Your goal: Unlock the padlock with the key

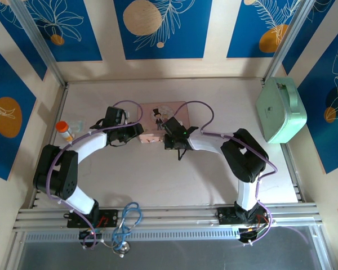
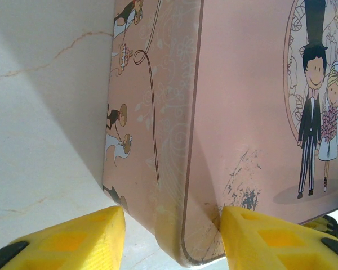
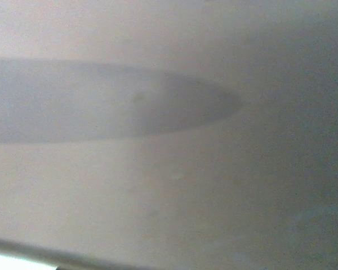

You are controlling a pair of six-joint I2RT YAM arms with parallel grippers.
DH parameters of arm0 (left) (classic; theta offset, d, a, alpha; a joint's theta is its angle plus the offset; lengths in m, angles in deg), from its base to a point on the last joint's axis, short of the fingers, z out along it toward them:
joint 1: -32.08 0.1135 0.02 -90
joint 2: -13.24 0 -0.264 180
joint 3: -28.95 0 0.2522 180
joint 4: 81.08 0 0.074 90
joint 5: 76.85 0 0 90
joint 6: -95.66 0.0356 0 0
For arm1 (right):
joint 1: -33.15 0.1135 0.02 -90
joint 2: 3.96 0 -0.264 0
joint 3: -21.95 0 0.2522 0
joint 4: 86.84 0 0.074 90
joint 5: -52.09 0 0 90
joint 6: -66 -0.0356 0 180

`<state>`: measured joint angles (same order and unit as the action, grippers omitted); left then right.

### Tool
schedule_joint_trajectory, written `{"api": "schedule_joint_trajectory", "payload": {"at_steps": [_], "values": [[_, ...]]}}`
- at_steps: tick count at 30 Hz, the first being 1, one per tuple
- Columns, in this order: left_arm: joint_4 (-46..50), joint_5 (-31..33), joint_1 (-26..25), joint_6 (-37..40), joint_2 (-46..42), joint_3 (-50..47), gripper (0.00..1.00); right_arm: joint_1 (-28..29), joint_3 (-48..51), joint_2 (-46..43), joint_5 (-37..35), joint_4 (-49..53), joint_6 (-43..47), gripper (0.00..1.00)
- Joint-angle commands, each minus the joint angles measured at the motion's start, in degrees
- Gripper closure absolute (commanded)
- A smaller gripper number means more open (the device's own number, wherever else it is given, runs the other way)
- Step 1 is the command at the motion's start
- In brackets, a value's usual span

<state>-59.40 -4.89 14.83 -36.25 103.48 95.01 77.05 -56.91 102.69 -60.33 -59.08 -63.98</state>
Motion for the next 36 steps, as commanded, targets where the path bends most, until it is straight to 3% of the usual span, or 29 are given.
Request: {"api": "schedule_joint_trajectory", "payload": {"at_steps": [1,13,27,32,36], "values": [[1.3,-0.4,0.4,1.0,1.9,0.8,0.52,1.4,-1.1,-0.5,-0.8,-1.2,2.2,0.90],[1.0,-0.5,0.4,1.0,2.1,0.5,0.53,5.3,-7.0,2.5,-4.7,2.9,5.4,0.91],[0.0,-1.3,0.3,0.3,2.1,-0.4,0.53,5.8,-15.5,8.5,-5.4,8.7,6.3,0.90],[0.2,-1.5,0.4,0.3,1.9,-0.1,0.53,5.9,-16.0,7.3,-5.4,10.4,6.1,0.82],[0.1,-1.9,0.9,-0.1,1.7,0.1,0.53,6.3,-11.6,1.0,-3.4,7.1,6.5,0.65]]}}
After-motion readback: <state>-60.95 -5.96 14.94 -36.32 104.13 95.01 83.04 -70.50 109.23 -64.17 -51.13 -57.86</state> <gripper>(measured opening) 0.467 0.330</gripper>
